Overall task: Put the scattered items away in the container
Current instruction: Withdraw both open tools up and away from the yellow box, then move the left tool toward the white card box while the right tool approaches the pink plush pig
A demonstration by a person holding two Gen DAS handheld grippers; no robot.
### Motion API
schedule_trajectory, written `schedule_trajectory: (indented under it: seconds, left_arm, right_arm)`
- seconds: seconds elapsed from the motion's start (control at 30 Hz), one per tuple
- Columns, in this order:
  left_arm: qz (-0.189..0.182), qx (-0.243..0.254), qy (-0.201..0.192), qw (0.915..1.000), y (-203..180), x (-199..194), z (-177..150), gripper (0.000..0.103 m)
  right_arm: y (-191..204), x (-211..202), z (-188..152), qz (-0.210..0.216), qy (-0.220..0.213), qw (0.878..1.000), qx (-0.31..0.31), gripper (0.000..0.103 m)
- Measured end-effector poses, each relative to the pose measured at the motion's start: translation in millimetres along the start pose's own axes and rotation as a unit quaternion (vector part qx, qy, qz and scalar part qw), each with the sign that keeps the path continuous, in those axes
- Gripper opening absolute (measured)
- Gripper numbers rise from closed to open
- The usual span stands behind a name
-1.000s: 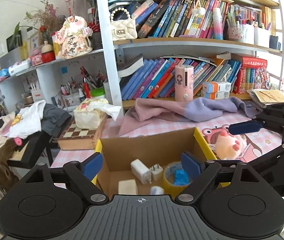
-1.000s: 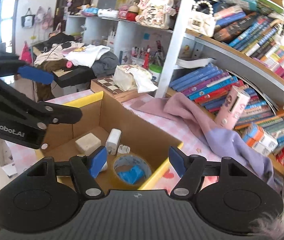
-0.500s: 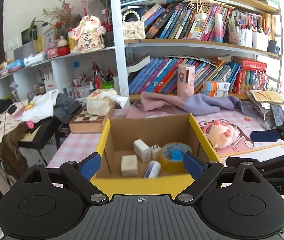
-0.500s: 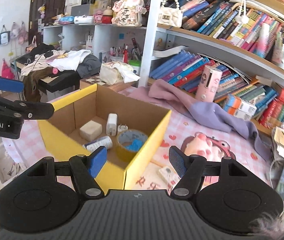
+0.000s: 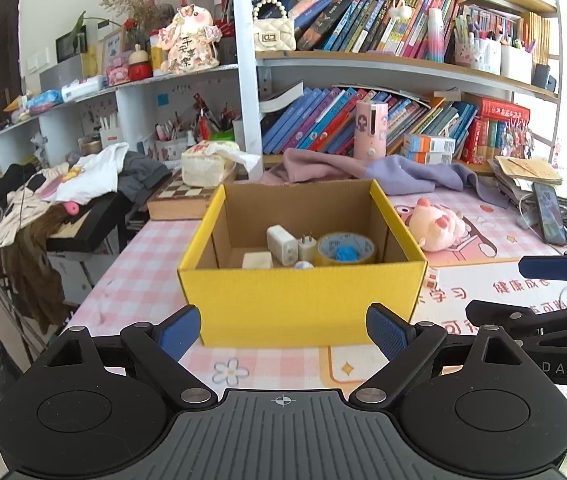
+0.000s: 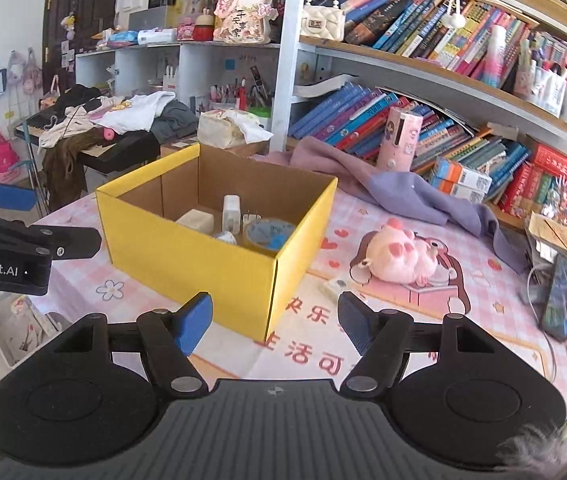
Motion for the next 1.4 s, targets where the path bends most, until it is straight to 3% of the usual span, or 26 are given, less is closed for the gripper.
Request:
schedule_trajectory:
  seconds: [0.47, 0.77, 1.4]
  left_arm:
    - [0.006, 0.034, 0.068, 0.9971, -0.3, -1.9, -50.3, 0.092]
    - [0.006, 0.029, 0.085, 0.9959, 11.2, -7.0, -61.1, 0.092]
    - [-0.025, 0.016, 0.130, 0.9910, 11.4, 7.2, -76.0, 0.092]
  right_arm:
    - [35.4, -10.5, -29.9, 0.001, 0.050, 0.999, -0.004, 0.076]
    - [46.0, -11.9, -33.0, -0.004, 0.063, 0.998, -0.002, 0.083]
    - [50.8, -13.4, -44.8, -0.029, 0.105, 0.994, -0.012, 0.084]
Point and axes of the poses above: each gripper's, at about its wrist camera, not at the fingertips, and x roughly the way its jaws point, y to its left, z to its top, the point moved 4 cm from there along x, roughly the way its jaws point, and after that the axes turned 15 degrees about -x, right-handed, at the moved point
